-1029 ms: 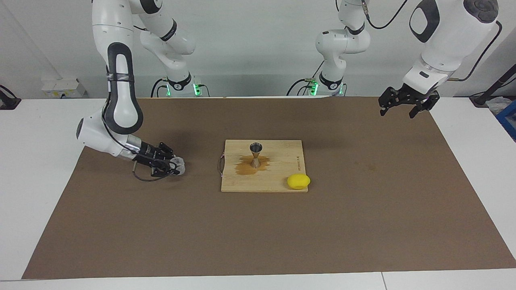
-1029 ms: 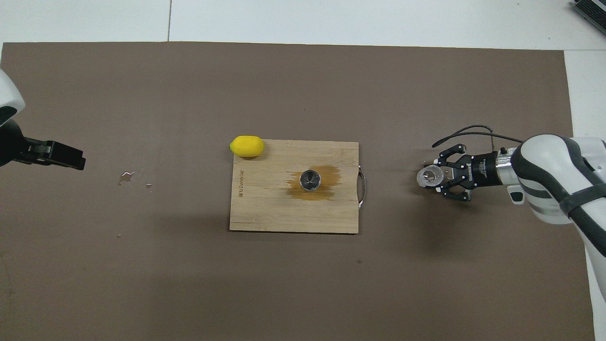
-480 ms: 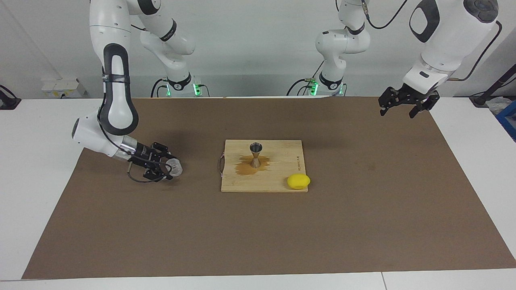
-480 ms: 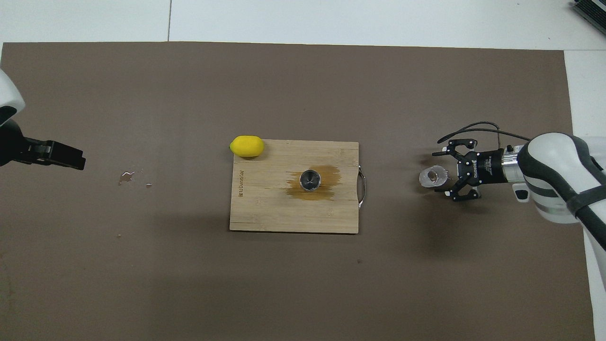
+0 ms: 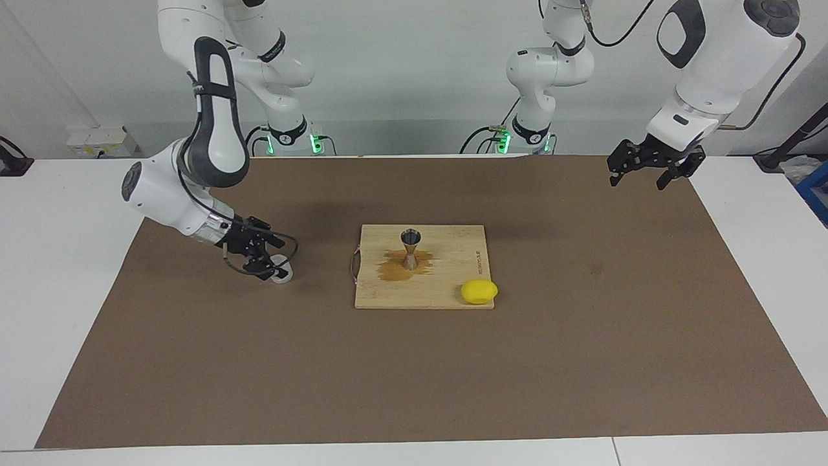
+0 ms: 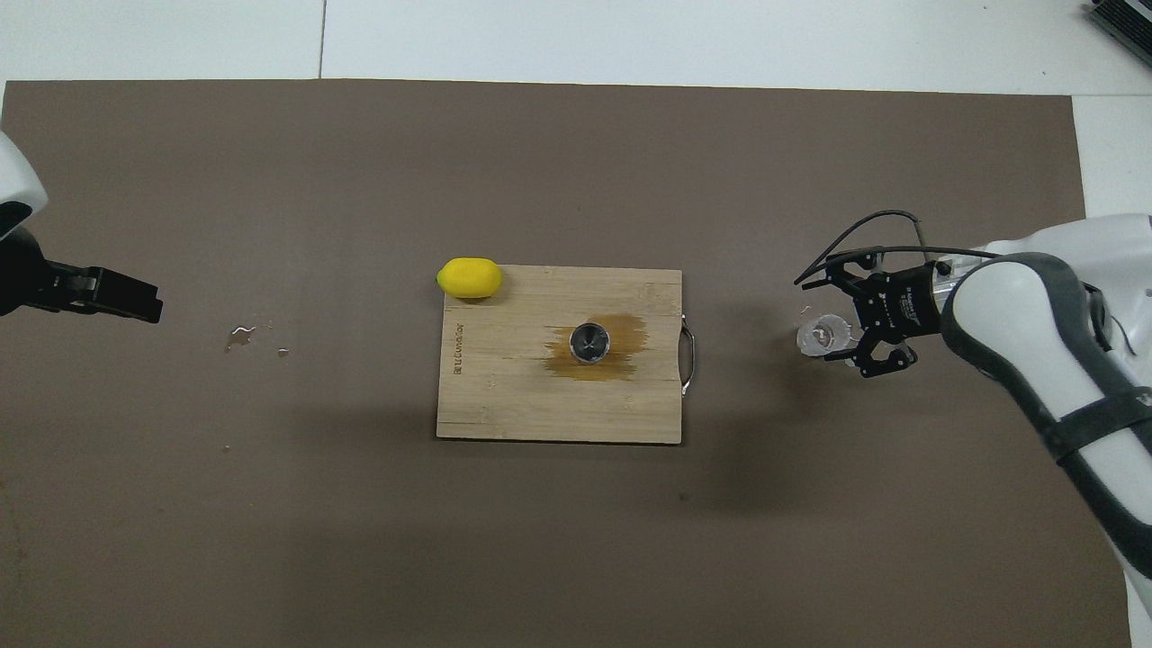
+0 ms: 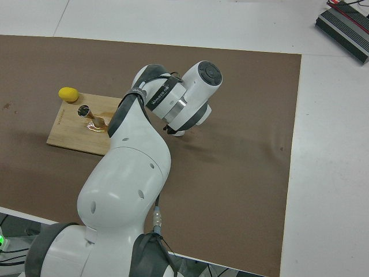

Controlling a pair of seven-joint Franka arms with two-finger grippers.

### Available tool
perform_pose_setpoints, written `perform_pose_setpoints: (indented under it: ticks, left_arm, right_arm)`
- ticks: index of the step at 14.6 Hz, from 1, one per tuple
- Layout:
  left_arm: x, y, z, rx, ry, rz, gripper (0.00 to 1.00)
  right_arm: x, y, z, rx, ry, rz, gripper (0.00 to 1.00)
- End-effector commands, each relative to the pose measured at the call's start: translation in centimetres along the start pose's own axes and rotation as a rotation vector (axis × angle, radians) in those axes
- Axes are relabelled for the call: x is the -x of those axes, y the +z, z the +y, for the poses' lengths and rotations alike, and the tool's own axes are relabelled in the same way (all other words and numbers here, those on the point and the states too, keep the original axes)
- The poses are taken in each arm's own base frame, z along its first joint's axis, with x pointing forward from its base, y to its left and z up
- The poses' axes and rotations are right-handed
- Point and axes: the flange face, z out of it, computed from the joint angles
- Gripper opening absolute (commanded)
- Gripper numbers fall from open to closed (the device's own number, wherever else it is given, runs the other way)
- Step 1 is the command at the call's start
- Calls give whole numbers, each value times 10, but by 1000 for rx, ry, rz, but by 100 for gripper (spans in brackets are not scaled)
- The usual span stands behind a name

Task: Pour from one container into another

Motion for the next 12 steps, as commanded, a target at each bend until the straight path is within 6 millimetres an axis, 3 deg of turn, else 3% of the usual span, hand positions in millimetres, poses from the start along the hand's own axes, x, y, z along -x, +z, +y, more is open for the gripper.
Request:
perform_pose_setpoints:
  ticks: [1,3,6,12]
  left_arm:
    - [2,-6,1,-19,-10,4,100]
    - [2,-7,1,-19,-10,6,100]
    - [2,-7,1,-19,-10,6,100]
    - [2,-7,0,-19,-13,6,100]
  right_arm:
    - [28,3,-18,116,-277,135,100]
    - [40,1,-21,220,-499,222,100]
    - [48,-22,-25,303,-700,335,100]
    - [80,-107,-26,292,-874,441,100]
